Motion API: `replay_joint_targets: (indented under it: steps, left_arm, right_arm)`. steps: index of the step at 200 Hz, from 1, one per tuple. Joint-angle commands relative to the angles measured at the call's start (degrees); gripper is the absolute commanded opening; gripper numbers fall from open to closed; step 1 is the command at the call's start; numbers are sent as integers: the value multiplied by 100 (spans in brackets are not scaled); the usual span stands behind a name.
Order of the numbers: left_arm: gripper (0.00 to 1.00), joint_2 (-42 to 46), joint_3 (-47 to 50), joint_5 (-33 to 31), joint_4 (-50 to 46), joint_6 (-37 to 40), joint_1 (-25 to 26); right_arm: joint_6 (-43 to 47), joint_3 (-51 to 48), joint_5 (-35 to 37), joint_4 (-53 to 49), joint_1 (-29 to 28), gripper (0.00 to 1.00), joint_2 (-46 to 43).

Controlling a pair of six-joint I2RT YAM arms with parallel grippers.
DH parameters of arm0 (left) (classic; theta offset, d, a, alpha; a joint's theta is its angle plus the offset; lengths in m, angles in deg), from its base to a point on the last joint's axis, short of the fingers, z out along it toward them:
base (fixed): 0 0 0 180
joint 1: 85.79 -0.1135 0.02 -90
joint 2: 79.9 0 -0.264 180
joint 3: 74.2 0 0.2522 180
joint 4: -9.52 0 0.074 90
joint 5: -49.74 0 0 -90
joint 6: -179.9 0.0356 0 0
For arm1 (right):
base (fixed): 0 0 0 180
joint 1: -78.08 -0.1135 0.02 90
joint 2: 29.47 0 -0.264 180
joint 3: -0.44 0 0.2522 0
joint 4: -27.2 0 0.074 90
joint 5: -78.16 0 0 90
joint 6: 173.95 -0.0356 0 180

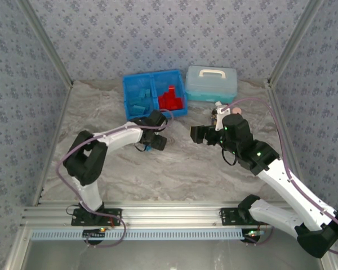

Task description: Sort the legos into containers by color

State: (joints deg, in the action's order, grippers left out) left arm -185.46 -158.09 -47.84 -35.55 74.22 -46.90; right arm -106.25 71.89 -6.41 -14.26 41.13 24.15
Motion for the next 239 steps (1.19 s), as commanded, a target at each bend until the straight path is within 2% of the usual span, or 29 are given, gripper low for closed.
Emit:
replay_joint_targets:
  steps: [1,11,32,49,73,109,143,166,219,239]
  left_arm:
    - [61,-219,-88,262,-87,286,-22]
    - [51,-215,-21,257,-47,242,-22]
    - [38,-202,119,234,46,142,-22]
    - [24,-131,135,139,106,20,-27]
    - [17,218,-22,-206,34,-286,-92]
    - [18,744,-724,-448,-59,-556,-646]
    - [20,389,-1654,-645,236,-652,-1266]
    - [20,-435,-2680,-780,29,-613,-1568]
    - [23,-2828,-6048,-882,-1215,-383,-1916]
    - [34,-3598,-7210,-893,-1769,-365,-1995]
  right_arm:
    - [-79,157,163,-69,-44,100,-145]
    - [-91,133,186,-56,-47,100,-153]
    - [-132,94,143,30,-56,100,-114]
    - [-127,132,109,52,-62,100,-47]
    - [-92,207,122,29,-74,100,19]
    - [-91,180,131,111,-76,100,55]
    - [-99,182,107,151,-89,100,131]
    - [-120,157,76,184,-93,100,151]
    - [-54,190,109,178,-81,100,248]
    - [-54,209,71,186,-76,100,280]
